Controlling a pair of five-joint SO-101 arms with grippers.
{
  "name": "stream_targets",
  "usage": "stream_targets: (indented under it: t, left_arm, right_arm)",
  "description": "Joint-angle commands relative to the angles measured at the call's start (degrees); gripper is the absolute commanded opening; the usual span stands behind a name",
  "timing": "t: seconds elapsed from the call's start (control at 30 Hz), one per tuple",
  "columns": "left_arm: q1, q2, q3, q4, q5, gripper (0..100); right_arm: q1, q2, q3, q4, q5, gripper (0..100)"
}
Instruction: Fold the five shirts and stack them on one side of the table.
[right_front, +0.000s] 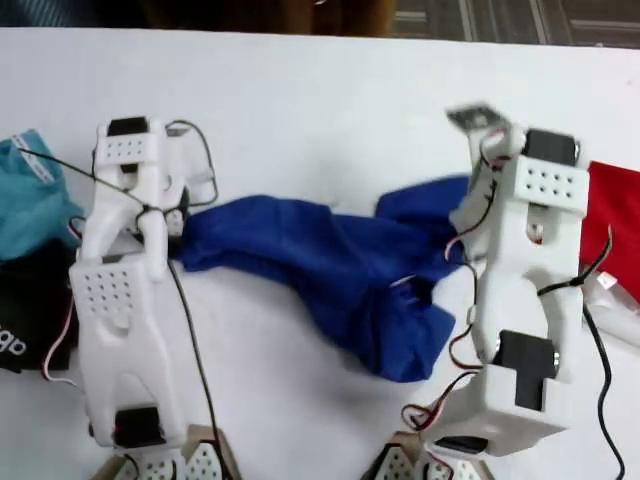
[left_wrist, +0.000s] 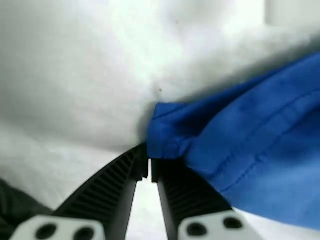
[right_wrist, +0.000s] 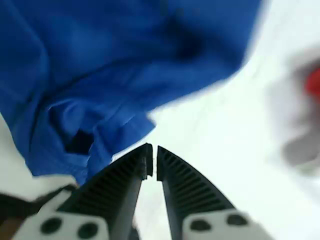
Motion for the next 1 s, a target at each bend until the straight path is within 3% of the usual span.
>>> stream_targets:
  t: [0.0, 0.17, 0.27, 0.53, 0.77, 0.97]
  left_arm:
    - [-0.2, 0.6, -0.4, -0.7, -0.4, 3]
    - [-0.2, 0.6, -0.4, -0.7, -0.4, 3]
    - [-0.2, 0.6, -0.4, -0.7, -0.4, 3]
    - [-0.2, 0.6, -0.4, -0.7, -0.4, 3]
    - [-0.2, 0.6, -0.4, -0.7, -0.4, 3]
    - [-0.2, 0.6, -0.4, -0.7, -0.4, 3]
  right_arm:
    - [1.3, -3.0, 5.9, -3.8, -0.4, 1.9]
    - [1.0, -3.0, 5.7, -6.4, 6.7, 2.1]
    - [0.8, -1.1, -0.2, -7.2, 6.9, 2.8]
    - [-2.9, 26.1, -32.4, -5.2, 6.6, 29.1]
    - [-2.7, 53.1, -66.0, 0.7, 6.6, 25.9]
    - [-1.3, 65.5, -86.2, 0.9, 4.7, 25.7]
